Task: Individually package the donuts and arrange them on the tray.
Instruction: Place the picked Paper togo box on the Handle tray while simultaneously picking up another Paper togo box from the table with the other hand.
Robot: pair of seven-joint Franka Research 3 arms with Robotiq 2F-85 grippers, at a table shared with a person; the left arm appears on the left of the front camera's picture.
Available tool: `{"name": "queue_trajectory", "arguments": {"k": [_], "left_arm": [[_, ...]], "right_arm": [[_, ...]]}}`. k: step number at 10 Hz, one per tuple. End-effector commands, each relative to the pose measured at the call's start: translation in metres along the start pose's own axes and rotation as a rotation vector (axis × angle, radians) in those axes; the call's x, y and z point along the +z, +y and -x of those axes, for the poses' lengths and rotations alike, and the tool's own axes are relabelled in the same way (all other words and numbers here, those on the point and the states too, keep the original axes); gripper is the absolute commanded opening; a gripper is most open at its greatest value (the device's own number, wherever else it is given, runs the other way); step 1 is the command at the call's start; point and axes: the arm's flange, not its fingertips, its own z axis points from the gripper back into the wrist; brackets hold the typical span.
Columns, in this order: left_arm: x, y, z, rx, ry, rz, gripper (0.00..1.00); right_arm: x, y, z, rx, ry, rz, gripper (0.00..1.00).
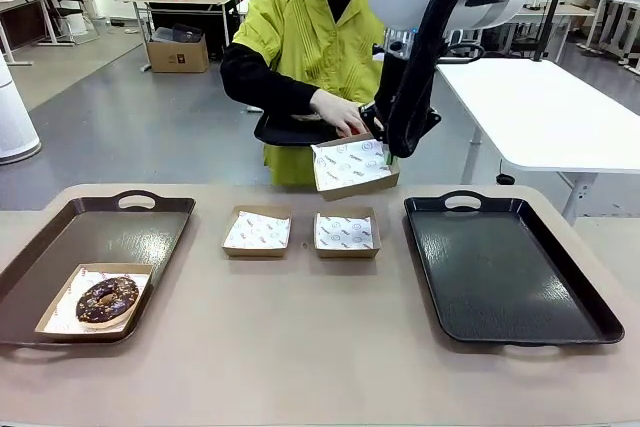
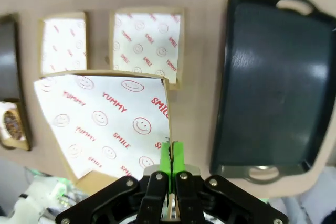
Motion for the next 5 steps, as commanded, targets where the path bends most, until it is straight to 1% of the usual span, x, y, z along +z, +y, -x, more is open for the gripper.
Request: {"name": "queue_trajectory", "arguments": {"k": [1, 5], "left_arm": [[0.0007, -0.0014, 0.0002, -0.003, -0.001, 0.013, 0.96], [0.0007, -0.0014, 0.0002, -0.003, -0.001, 0.013, 0.96]], "right_arm": [[0.0134, 0.0017, 0.0074, -0.021, -0.018, -0.019, 0.0], [0.0134, 0.0017, 0.0074, -0.021, -0.018, -0.019, 0.0]]}}
